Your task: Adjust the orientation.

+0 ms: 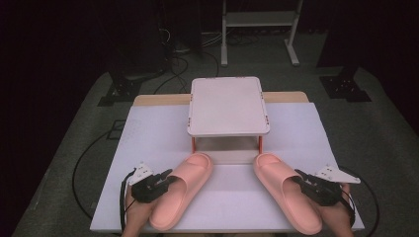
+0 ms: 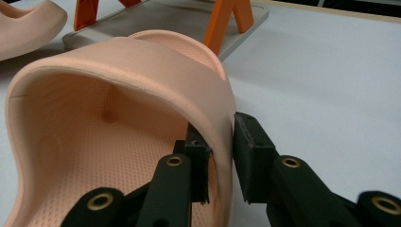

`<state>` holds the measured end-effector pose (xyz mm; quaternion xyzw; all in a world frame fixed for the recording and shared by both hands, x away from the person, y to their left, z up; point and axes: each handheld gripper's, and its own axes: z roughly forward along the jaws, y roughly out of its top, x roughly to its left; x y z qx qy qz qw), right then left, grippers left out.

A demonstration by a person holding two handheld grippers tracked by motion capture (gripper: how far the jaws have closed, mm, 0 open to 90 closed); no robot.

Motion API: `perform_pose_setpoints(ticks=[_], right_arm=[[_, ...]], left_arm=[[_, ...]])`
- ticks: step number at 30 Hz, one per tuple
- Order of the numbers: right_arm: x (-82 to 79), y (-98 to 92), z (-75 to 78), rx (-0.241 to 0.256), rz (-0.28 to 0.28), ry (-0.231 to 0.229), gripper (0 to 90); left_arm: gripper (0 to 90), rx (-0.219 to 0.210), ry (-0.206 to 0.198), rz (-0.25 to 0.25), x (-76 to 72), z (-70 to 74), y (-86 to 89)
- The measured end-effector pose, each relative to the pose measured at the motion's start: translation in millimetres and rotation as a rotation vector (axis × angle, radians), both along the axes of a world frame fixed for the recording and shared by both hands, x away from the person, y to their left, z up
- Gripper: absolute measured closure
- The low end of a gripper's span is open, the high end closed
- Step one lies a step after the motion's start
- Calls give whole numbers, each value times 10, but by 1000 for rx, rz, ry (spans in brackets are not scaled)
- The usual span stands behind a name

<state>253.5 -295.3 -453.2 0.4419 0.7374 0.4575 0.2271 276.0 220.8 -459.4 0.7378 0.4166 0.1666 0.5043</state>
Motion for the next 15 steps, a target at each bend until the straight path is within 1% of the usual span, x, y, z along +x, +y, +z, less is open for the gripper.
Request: perform_pose_setpoints(ticks=[5,9,10,15], right_arm=[[-11,2,9,13,3,-2,760],[-18,2,33,25,6,-10,764],[-20,3,36,28,7,-9,764],[-24,14,56,43,17,-11,766]], left_arm=[[708,-24,-2,2,-13,17,24],[710,-30,-3,-9,-20,30,38],[711,-40,-4,-7,-23,34,38],[712,-56,-16,-13,-38,69,41]])
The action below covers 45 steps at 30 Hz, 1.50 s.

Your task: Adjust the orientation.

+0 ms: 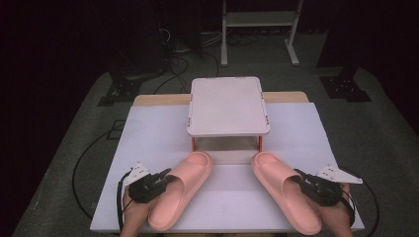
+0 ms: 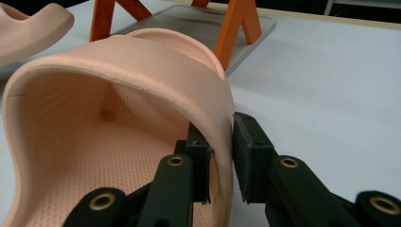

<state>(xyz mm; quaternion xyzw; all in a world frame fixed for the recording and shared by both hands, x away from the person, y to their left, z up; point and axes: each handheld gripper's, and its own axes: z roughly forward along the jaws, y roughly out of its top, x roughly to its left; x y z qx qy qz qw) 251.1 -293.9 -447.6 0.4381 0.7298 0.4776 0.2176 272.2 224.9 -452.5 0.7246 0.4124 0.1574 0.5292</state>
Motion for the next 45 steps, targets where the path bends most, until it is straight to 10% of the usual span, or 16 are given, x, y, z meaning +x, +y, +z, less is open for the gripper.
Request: perform_pose_setpoints(ticks=[45], right_arm=[[-149,159,363,30,76,-68,767]], left_arm=[[753,-48,-31,-87,-188,308,-31]])
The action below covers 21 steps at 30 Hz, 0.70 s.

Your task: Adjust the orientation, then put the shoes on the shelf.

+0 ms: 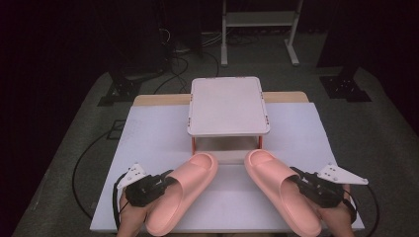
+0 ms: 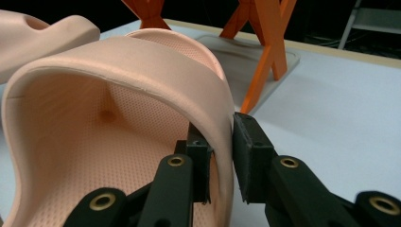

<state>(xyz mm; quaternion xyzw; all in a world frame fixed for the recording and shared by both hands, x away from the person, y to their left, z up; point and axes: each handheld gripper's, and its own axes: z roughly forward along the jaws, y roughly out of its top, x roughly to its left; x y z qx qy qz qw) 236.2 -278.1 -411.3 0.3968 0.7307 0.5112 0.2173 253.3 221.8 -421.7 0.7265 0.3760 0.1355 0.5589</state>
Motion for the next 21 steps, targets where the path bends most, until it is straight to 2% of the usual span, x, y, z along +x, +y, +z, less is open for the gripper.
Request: perform_pose_setpoints(ticks=[3,9,19,21], right_arm=[[-25,26,78,-6,8,-17,766],[-67,70,238,-16,25,-41,765],[-109,99,426,-10,17,-73,765],[-119,95,465,1,16,-81,765]], left_arm=[[753,-21,-13,-13,-44,84,5],[753,-28,-42,-42,-112,281,-9],[753,-75,-52,-90,-118,517,-44],[753,-82,-64,-98,-112,560,-51]])
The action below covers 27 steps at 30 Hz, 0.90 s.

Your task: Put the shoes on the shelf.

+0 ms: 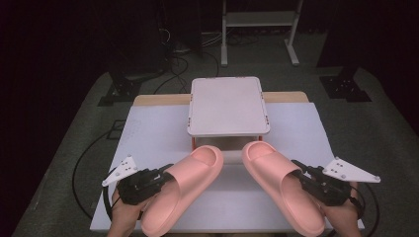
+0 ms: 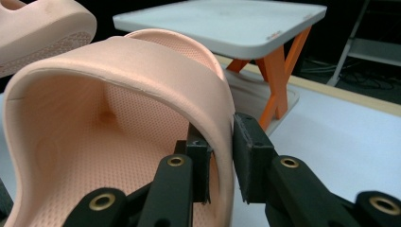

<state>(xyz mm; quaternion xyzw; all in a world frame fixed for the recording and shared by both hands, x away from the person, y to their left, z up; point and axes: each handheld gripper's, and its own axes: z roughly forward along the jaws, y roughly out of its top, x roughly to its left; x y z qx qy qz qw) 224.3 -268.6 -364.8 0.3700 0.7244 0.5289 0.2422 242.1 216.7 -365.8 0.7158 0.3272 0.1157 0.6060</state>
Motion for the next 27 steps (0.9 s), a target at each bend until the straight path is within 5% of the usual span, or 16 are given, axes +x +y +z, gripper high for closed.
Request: perform_pose_setpoints(ticks=[27], right_arm=[[56,42,404,26,-22,-59,766]], left_arm=[[752,-4,-32,-8,201,453,-156]])
